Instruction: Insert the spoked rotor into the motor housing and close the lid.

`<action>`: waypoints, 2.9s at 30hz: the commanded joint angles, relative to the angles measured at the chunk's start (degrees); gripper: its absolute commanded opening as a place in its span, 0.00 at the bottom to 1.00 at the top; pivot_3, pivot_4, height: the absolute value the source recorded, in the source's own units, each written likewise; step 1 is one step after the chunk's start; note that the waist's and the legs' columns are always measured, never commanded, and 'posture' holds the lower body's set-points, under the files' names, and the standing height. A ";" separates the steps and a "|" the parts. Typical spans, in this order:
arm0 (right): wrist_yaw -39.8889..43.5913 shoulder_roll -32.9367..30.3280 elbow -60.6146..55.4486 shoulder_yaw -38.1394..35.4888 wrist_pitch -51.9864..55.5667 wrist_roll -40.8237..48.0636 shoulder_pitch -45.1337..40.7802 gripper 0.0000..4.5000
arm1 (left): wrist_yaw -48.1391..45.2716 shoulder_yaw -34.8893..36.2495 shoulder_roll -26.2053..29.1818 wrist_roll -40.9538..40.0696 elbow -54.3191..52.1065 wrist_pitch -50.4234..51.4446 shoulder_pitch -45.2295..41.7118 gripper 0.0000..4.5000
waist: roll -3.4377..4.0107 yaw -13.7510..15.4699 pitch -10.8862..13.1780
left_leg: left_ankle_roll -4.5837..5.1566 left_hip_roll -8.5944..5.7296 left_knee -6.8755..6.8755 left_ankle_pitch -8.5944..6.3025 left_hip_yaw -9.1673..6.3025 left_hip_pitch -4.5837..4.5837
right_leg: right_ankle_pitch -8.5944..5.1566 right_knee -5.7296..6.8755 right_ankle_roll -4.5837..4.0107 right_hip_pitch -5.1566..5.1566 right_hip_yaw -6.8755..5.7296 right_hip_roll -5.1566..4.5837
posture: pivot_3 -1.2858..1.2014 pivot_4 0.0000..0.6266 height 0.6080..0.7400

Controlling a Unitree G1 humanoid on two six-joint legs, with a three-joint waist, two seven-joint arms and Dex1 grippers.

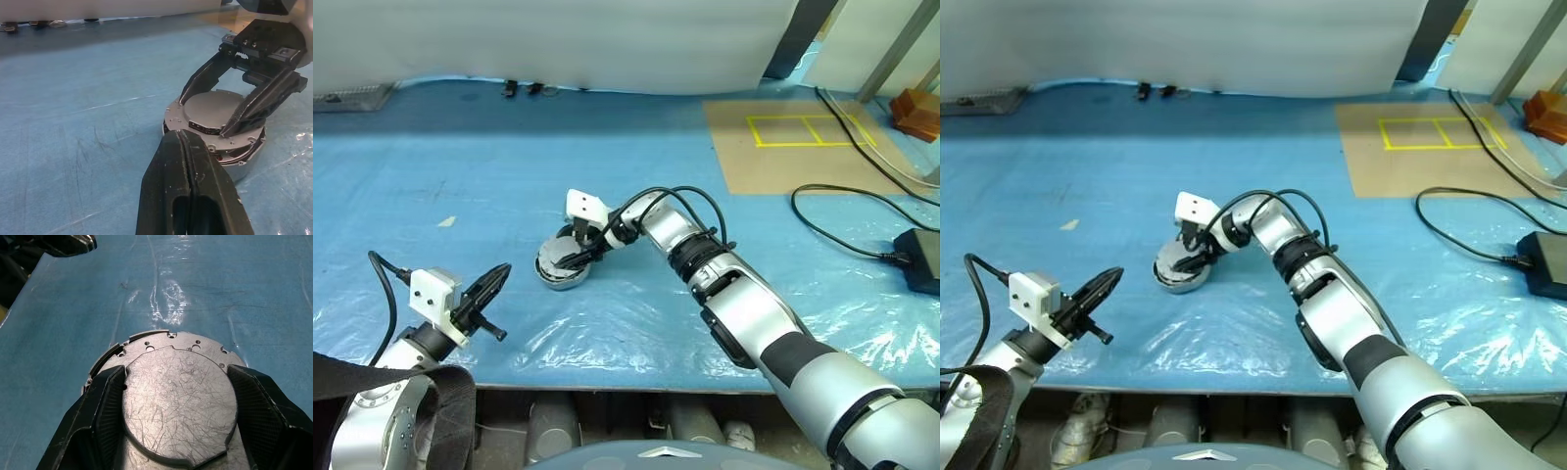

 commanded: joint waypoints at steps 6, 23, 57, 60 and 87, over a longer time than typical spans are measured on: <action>-6.74 1.46 -8.70 0.60 3.90 -2.21 5.31 0.66 | -2.01 0.03 -0.35 0.44 3.35 -3.94 0.02 0.00 | 0.01 -0.06 0.00 | 0.00 0.01 -0.03 0.00 0.01 0.04 | 0.00 -0.01 0.00 0.00 0.00 0.02 | 0.52 0.24 1.00; -3.48 -0.72 -16.21 -0.06 10.78 0.34 2.68 0.66 | -0.96 -1.85 -0.23 0.91 2.61 -2.72 -2.06 0.00 | 0.02 0.11 0.02 | 0.00 0.00 -0.09 0.00 0.01 -0.05 | 0.00 -0.07 0.01 -0.05 0.00 0.02 | 0.52 0.24 1.00; -12.86 -1.36 -19.86 4.20 9.38 -2.26 15.26 0.66 | -0.18 -4.56 0.10 3.91 4.41 -1.51 -4.73 0.00 | 0.22 0.08 -0.03 | -0.01 -0.13 -0.12 0.00 0.03 0.28 | -0.05 -0.07 0.11 0.21 0.11 -0.04 | 0.52 0.24 1.00; -12.84 -0.83 -17.18 2.12 8.89 -1.08 12.41 0.66 | -1.37 -4.66 -0.04 4.17 7.41 -3.53 -5.37 0.00 | 0.22 0.07 -0.03 | -0.01 -0.20 -0.26 0.00 0.03 0.20 | -0.04 -0.24 0.09 0.19 0.11 -0.06 | 0.52 0.24 1.00; -18.10 4.07 -10.63 0.05 9.54 -1.55 10.84 0.66 | -5.79 -4.67 -0.81 3.92 17.37 -13.17 -6.85 0.00 | 0.22 -0.10 -0.04 | -0.02 -0.12 -0.41 0.00 0.09 0.27 | -0.06 -0.18 0.04 0.07 0.08 -0.03 | 0.52 0.24 1.00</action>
